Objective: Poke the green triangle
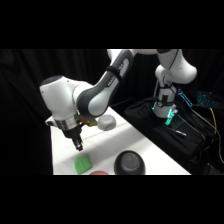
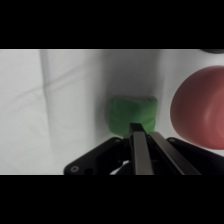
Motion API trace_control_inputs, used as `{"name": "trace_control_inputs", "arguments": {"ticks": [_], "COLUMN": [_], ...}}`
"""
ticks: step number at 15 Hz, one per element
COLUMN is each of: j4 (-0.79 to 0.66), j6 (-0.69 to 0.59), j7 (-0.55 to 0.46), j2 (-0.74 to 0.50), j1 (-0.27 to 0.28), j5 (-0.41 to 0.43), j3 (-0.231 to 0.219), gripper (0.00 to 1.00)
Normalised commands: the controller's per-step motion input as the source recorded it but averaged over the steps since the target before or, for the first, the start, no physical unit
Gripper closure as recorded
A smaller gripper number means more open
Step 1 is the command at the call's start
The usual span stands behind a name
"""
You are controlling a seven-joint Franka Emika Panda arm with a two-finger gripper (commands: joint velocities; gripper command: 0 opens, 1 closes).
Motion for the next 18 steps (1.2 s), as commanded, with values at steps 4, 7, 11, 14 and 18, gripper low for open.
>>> {"name": "trace_control_inputs", "arguments": {"ticks": [4,7,11,14,18], "j4": [0.35,0.37,0.30,0.08,-0.24], "j6": [0.08,0.04,0.02,0.01,-0.11], "j7": [-0.19,-0.17,-0.12,-0.02,0.07], "j2": [0.31,0.30,0.27,0.05,-0.34], "j1": [-0.091,-0.084,-0.063,-0.017,0.040], "j5": [0.151,0.145,0.115,0.070,0.030], "j3": [0.117,0.121,0.089,0.034,-0.009], "gripper": [0.97,0.97,0.97,0.97,0.96]}}
